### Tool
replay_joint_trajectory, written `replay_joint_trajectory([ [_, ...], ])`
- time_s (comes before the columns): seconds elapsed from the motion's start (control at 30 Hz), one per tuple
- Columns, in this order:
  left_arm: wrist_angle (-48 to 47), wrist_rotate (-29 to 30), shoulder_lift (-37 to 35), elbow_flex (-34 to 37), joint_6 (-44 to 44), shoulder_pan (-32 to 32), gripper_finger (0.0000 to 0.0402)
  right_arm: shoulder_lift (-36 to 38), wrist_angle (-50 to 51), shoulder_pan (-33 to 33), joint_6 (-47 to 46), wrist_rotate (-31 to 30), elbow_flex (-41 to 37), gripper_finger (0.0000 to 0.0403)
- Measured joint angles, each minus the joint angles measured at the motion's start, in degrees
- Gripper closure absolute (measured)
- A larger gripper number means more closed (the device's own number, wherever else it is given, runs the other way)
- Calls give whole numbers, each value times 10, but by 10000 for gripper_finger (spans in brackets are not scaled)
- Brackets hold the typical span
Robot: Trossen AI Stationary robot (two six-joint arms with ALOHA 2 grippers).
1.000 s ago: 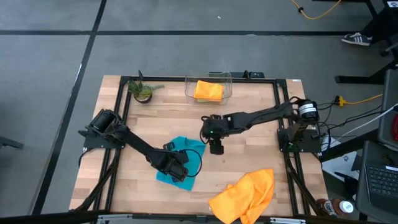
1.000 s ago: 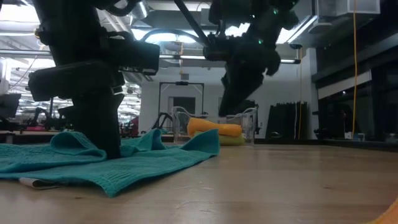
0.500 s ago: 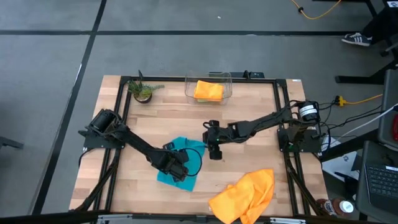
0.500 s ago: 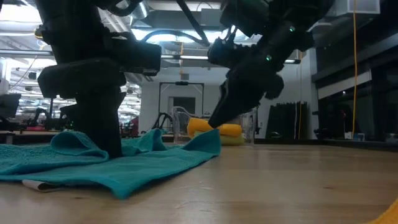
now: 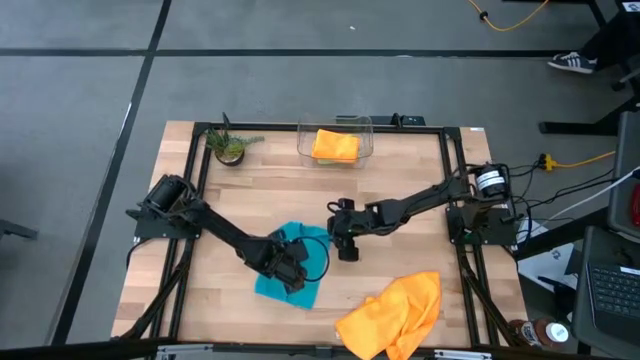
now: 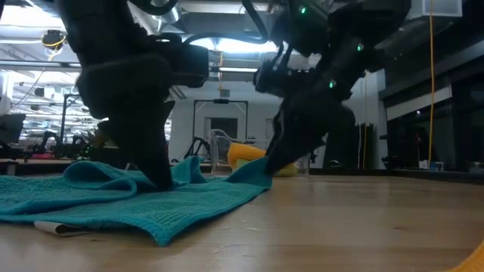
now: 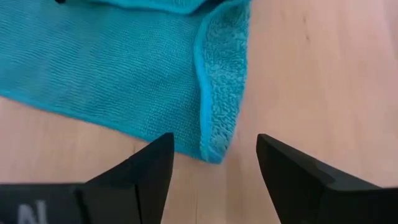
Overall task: Fold microfiber towels
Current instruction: Fold the blue microfiber cloth
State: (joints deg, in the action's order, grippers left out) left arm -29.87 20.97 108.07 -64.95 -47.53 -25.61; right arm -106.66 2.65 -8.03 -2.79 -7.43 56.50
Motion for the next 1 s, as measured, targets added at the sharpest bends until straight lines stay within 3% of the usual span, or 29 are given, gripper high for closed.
replay_joint_trajectory([
  [0.27,-52,-1,0,0,1,5,228,-48,-71,-1,-15,-5,1,171],
  [0.4,-56,-30,-1,-1,14,5,228,-49,-74,-1,-14,-5,1,171],
  [0.8,-56,-37,-1,-1,16,5,228,-36,-69,0,-15,21,10,171],
  [1.0,-55,-35,-1,-1,16,6,228,-36,-75,0,-16,-17,11,176],
])
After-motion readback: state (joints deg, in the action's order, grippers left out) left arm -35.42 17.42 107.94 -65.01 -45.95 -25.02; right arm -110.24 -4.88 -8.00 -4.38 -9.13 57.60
